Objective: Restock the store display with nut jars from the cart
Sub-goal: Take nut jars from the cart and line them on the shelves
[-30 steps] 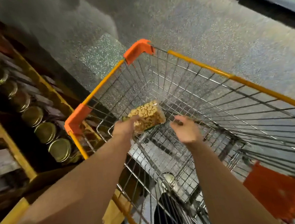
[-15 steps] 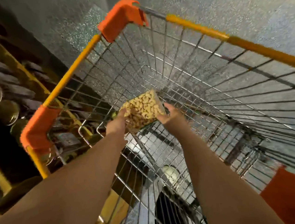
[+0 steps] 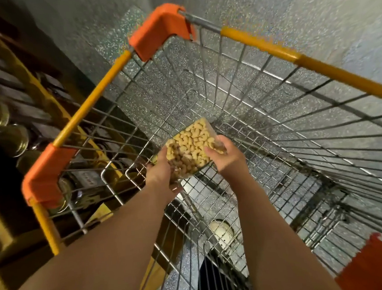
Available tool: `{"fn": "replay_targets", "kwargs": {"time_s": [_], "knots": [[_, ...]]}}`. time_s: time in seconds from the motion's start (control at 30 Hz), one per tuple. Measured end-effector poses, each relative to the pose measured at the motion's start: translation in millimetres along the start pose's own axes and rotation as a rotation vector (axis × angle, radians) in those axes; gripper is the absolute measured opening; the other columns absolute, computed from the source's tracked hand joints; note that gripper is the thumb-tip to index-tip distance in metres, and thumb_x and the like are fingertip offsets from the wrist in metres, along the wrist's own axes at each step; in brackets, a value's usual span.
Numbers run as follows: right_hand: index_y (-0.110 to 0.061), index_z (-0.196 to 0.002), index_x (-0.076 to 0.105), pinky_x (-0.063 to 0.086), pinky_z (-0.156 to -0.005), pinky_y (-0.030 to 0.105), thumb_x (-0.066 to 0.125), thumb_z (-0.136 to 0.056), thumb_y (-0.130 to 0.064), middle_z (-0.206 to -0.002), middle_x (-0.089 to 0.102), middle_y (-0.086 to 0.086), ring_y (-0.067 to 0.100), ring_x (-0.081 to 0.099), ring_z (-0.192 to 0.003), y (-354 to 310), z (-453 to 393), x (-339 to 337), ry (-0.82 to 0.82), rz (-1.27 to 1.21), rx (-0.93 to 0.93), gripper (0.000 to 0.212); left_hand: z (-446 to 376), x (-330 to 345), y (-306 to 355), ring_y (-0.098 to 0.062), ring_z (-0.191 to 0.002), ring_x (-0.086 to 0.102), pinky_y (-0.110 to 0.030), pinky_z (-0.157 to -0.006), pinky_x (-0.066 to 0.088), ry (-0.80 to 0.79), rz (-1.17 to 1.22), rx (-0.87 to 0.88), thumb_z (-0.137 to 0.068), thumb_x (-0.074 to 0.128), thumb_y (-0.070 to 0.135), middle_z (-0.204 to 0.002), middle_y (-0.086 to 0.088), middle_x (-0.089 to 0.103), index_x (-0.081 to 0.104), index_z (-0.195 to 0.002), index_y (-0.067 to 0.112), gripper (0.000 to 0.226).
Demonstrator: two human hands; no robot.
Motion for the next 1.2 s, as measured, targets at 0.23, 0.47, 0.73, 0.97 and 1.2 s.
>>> {"fn": "replay_targets", "kwargs": {"time_s": [0.23,0.47,0.73,0.97,1.2], "knots": [[-0.035,-0.116,0.058,0.058,-0.085,0.04,0.07,-0.091,-0.043,-0.122,0.063,-0.007,0.015,0.062,-0.105,-26,42,-30,0.11,-0.054,-0.057,0.029,39,9,8,-0.031,-0.101,0.056,-0.055,-0.091,0.058,-0.085,0.164,0.064,-0.092,0.062,0.062,-0.113,-0.008,0.051,0.037,-0.145,0.027,0.069],[-0.025,-0.107,0.05,0.064,-0.076,0.041,0.063,-0.076,-0.059,-0.117,0.065,0.01,0.025,0.07,-0.098,-69,109,-34,0.178,-0.112,-0.185,0.048,100,-12,23,-0.038,-0.115,0.061,-0.056,-0.088,0.059,-0.104,0.224,0.157,-0.09,0.066,0.06,-0.13,-0.01,0.055,0.032,-0.145,0.036,0.069],[-0.018,-0.103,0.053,0.058,-0.084,0.032,0.067,-0.094,-0.027,-0.089,0.077,-0.014,0.004,0.073,-0.09,-116,183,-39,0.262,-0.2,-0.275,0.02,166,-62,47,-0.03,-0.097,0.072,-0.049,-0.076,0.064,-0.161,0.176,0.358,-0.09,0.07,0.053,-0.116,-0.005,0.067,0.043,-0.135,0.033,0.056],[-0.021,-0.089,0.058,0.056,-0.088,0.06,0.077,-0.072,-0.068,-0.093,0.071,-0.003,0.027,0.07,-0.094,-147,272,-15,0.4,-0.089,-0.448,0.054,226,-136,48,-0.023,-0.085,0.072,-0.052,-0.073,0.064,-0.116,0.155,0.608,-0.089,0.067,0.058,-0.104,0.005,0.067,0.044,-0.133,0.037,0.054],[-0.02,-0.093,0.055,0.051,-0.093,0.045,0.075,-0.09,-0.033,-0.097,0.065,0.005,0.019,0.06,-0.089,-146,356,54,0.296,-0.251,-0.482,0.024,270,-243,27,-0.023,-0.102,0.071,-0.053,-0.089,0.059,-0.073,0.274,0.724,-0.058,0.072,0.074,-0.103,0.011,0.072,0.056,-0.109,0.053,0.058]]}}
Point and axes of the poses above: each hand's wrist, its own z-axis away from the middle knuckle, its own x-axis out of the palm, y = z × x, the point moved 9 cm from there along -z, towards the middle knuckle
